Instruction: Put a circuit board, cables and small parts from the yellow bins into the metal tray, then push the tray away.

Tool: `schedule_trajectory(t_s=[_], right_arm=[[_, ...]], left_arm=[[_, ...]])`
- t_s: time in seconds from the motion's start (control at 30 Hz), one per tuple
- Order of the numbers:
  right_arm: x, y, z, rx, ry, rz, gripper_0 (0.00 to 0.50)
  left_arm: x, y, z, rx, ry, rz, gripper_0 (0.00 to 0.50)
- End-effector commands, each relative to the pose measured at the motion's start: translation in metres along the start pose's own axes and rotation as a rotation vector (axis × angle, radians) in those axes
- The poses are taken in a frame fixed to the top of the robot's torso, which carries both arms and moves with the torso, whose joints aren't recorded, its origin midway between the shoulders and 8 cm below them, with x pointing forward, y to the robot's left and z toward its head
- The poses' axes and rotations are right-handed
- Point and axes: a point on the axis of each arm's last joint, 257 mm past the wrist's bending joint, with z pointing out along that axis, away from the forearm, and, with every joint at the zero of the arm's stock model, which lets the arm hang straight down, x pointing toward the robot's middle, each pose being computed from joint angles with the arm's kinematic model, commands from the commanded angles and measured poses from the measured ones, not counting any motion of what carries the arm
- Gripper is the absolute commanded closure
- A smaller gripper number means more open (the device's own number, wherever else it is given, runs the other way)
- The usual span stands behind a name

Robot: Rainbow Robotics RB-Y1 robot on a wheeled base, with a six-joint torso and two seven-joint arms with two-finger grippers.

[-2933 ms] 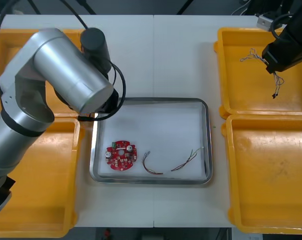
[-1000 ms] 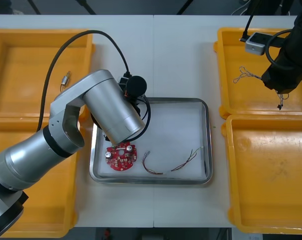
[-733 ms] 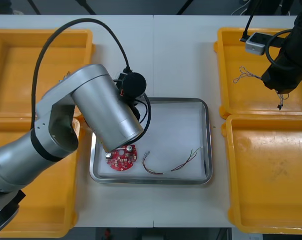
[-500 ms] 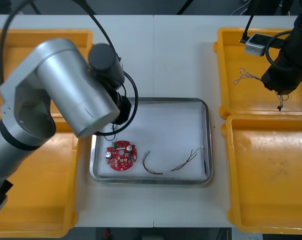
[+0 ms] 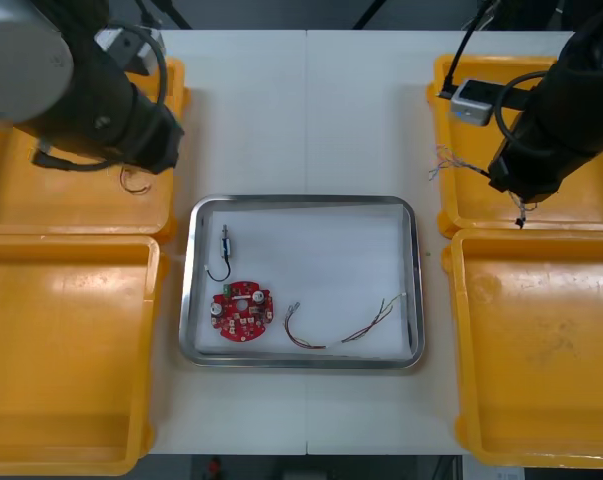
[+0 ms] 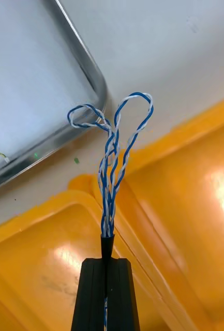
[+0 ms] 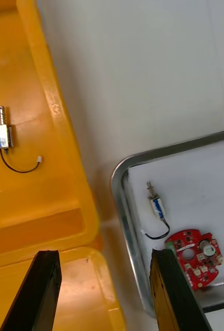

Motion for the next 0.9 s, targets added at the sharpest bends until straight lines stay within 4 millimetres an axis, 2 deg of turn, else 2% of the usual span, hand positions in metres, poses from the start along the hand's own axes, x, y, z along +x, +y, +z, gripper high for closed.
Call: schedule_trajectory(t_s=[0.03, 0.33, 0.5, 0.63, 0.9], right_arm=[[-0.036, 0.031, -0.003, 0.010, -0.052, -0.174, 0.500], [-0.077, 0.091, 0.026, -0.043, -0.102, -0.389, 0.500], [-0.095, 0.107, 0.045, -0.049, -0.107, -0.448, 0.500], [-0.103, 0.108, 0.059, -0.038, -0.097, -0.471, 0.500], [-0.114, 0.095, 0.086, -0.047, -0.087, -0.536, 0.500]], left_arm=[[-0.045, 0.047, -0.032, 0.028, -0.062, 0.006, 0.000], [-0.070, 0.104, -0.025, 0.042, -0.063, -0.022, 0.000], [-0.074, 0.129, -0.014, 0.013, -0.064, -0.078, 0.000], [-0.076, 0.145, -0.006, -0.016, -0.071, -0.107, 0.000], [-0.076, 0.154, 0.018, -0.102, -0.073, -0.082, 0.000]])
